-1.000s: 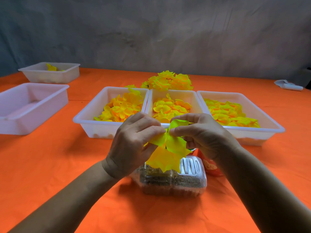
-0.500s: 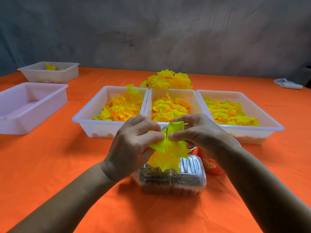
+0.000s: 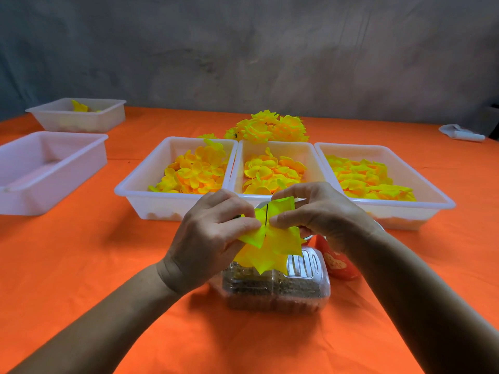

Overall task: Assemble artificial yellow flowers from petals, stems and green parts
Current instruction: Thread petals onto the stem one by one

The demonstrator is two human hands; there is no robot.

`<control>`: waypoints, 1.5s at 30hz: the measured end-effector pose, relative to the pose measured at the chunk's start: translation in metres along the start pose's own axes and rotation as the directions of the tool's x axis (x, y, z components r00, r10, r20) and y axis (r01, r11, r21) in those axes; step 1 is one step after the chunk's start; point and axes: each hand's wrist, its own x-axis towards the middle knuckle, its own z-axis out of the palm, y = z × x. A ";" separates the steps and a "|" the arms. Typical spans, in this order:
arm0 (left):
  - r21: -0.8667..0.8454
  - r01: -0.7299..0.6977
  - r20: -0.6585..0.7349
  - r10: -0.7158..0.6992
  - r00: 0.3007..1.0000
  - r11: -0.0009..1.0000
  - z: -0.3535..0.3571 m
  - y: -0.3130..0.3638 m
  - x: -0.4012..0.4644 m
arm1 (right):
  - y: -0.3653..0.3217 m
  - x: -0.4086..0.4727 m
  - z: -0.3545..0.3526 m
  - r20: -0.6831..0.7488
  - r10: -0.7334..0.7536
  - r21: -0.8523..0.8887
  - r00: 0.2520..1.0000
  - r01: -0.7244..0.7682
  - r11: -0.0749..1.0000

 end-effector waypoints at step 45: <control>-0.307 0.394 0.166 -0.359 0.919 0.866 0.012 0.004 0.000 | 0.030 -0.004 0.010 -0.133 -0.085 -0.129 0.987 0.068 0.989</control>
